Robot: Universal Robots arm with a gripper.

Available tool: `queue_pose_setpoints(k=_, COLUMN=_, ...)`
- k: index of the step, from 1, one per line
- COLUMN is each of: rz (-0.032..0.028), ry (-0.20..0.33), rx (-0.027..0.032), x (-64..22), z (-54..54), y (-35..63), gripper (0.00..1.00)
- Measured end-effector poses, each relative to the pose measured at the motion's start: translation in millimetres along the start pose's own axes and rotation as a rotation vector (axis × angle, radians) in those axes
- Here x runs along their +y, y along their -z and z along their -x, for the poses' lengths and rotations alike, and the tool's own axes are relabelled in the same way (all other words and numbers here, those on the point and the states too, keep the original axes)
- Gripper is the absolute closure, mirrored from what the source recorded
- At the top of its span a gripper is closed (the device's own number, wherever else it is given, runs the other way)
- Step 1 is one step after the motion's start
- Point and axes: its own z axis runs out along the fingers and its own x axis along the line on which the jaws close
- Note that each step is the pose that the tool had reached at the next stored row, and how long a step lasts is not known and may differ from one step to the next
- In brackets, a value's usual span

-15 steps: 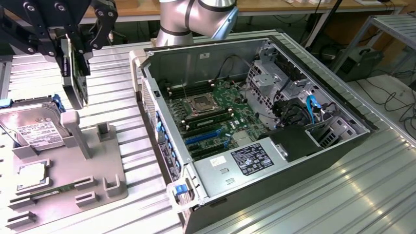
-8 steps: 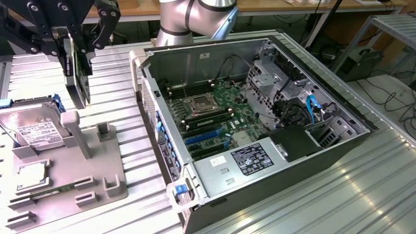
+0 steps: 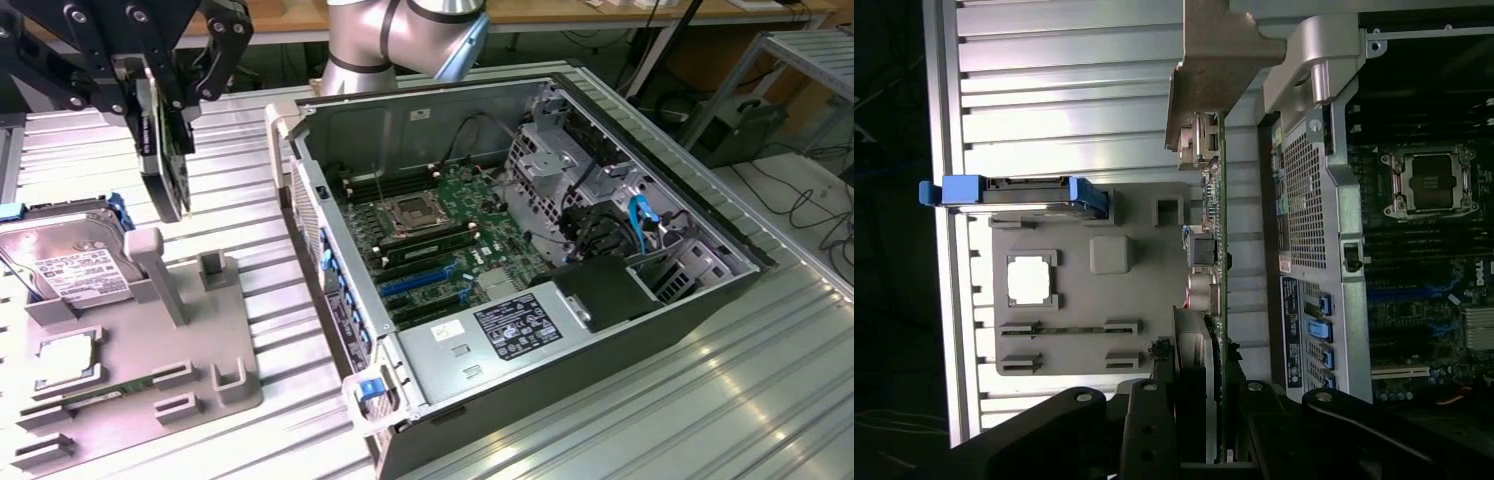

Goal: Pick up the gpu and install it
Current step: 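Pick up the gpu and move the gpu toward the slot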

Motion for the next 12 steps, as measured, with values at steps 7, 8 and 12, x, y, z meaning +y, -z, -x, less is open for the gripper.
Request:
queue_pose_setpoints(k=7, rz=0.0000, ry=0.000, rx=0.0001, x=0.1, z=2.1, y=0.0, gripper=0.72)
queue_pose_setpoints(k=8, rz=0.0000, ry=0.000, rx=0.0000, x=0.1, z=2.3, y=0.0, gripper=0.72)
queue_pose_setpoints(k=12, rz=0.0000, ry=0.000, rx=0.0000, x=0.2, z=3.2, y=0.0, gripper=0.72)
